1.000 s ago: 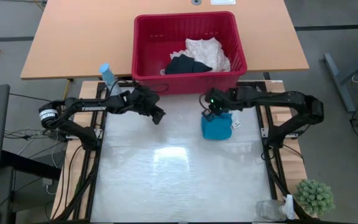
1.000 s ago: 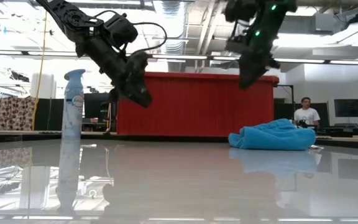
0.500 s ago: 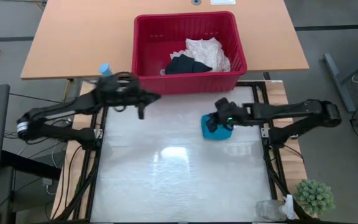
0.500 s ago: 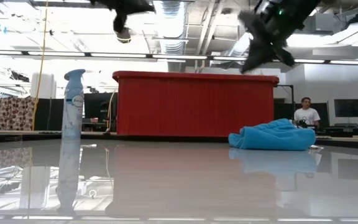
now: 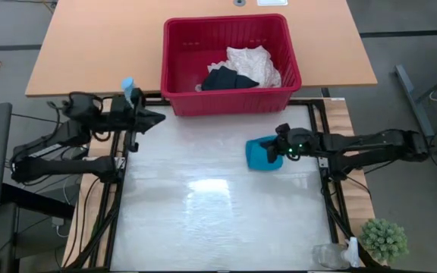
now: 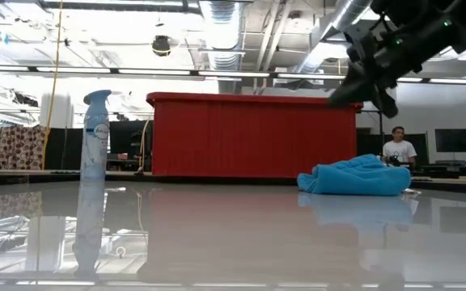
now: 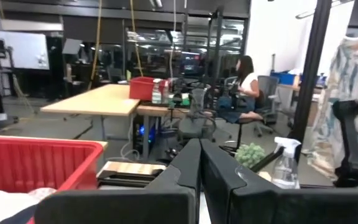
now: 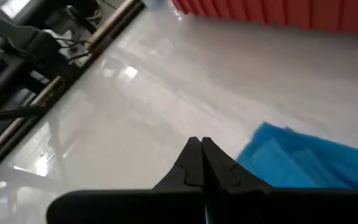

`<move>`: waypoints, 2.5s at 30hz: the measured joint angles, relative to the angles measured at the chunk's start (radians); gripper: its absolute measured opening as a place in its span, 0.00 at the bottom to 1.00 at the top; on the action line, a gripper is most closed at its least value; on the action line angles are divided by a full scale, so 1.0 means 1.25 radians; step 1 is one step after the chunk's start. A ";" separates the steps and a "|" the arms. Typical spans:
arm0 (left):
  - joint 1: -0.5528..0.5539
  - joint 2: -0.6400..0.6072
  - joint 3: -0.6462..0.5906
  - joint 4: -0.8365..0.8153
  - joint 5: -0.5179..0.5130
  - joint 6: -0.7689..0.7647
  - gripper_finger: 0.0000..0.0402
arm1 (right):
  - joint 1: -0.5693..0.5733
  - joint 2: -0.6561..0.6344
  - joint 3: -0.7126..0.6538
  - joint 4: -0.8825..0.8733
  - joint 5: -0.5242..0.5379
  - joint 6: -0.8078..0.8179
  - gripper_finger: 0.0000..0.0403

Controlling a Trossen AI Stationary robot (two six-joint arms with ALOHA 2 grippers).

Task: Fold laundry
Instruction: Fold the blue shorts

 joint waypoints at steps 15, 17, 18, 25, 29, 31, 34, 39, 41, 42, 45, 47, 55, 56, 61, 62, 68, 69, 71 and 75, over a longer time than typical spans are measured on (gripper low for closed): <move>0.000 0.000 -0.002 -0.067 -0.047 -0.008 0.00 | 0.039 0.071 -0.027 -0.191 0.055 0.121 0.03; 0.000 0.002 -0.002 -0.068 -0.055 -0.008 0.00 | 0.039 0.099 -0.028 -0.191 0.055 0.131 0.03; 0.000 0.002 -0.002 -0.068 -0.059 -0.007 0.00 | 0.038 0.114 -0.028 -0.187 0.055 0.135 0.03; 0.000 0.005 -0.002 -0.068 -0.069 -0.002 0.00 | 0.011 0.238 -0.027 -0.173 0.076 0.195 0.03; 0.000 0.005 -0.002 -0.074 -0.083 -0.002 0.00 | -0.007 0.281 -0.027 -0.192 0.108 0.275 0.03; 0.000 0.005 -0.002 -0.082 -0.084 0.000 0.00 | -0.023 0.289 -0.026 -0.209 0.121 0.309 0.03; 0.000 0.005 -0.002 -0.101 -0.095 0.000 0.00 | -0.057 0.290 -0.025 -0.241 0.132 0.360 0.03; 0.000 0.005 -0.002 -0.134 -0.105 0.000 0.00 | -0.119 0.270 -0.026 -0.305 0.161 0.435 0.03; 0.000 0.005 -0.002 -0.135 -0.105 0.000 0.00 | -0.146 0.256 -0.026 -0.332 0.172 0.456 0.03; 0.000 0.005 -0.002 -0.138 -0.105 0.000 0.00 | -0.160 0.248 -0.026 -0.348 0.178 0.468 0.03; 0.000 0.005 -0.002 -0.146 -0.105 0.000 0.00 | -0.204 0.219 -0.027 -0.384 0.198 0.496 0.03; 0.000 0.005 -0.002 -0.148 -0.105 0.000 0.00 | -0.231 0.196 -0.027 -0.395 0.206 0.516 0.03; 0.000 0.005 -0.002 -0.148 -0.105 0.014 0.00 | -0.320 0.135 0.023 -0.409 0.283 0.485 0.04; 0.000 0.005 -0.002 -0.148 -0.105 0.015 0.00 | -0.333 0.133 0.032 -0.410 0.280 0.463 0.04; 0.000 0.005 -0.002 -0.148 -0.105 0.015 0.00 | -0.348 0.118 0.089 -0.417 0.262 0.353 0.05; 0.000 0.005 -0.002 -0.148 -0.105 0.011 0.00 | -0.344 0.116 0.101 -0.428 0.261 0.339 0.05; 0.000 0.006 -0.002 -0.189 -0.122 -0.004 0.00 | -0.281 0.139 0.136 -0.443 0.259 0.313 0.04; 0.000 0.008 -0.002 -0.193 -0.123 -0.004 0.00 | -0.268 0.153 0.136 -0.450 0.261 0.323 0.04; 0.000 0.011 -0.002 -0.194 -0.123 -0.007 0.00 | -0.246 0.190 0.135 -0.452 0.261 0.328 0.04; 0.000 0.015 -0.002 -0.194 -0.120 -0.008 0.00 | -0.200 0.270 0.135 -0.442 0.261 0.348 0.04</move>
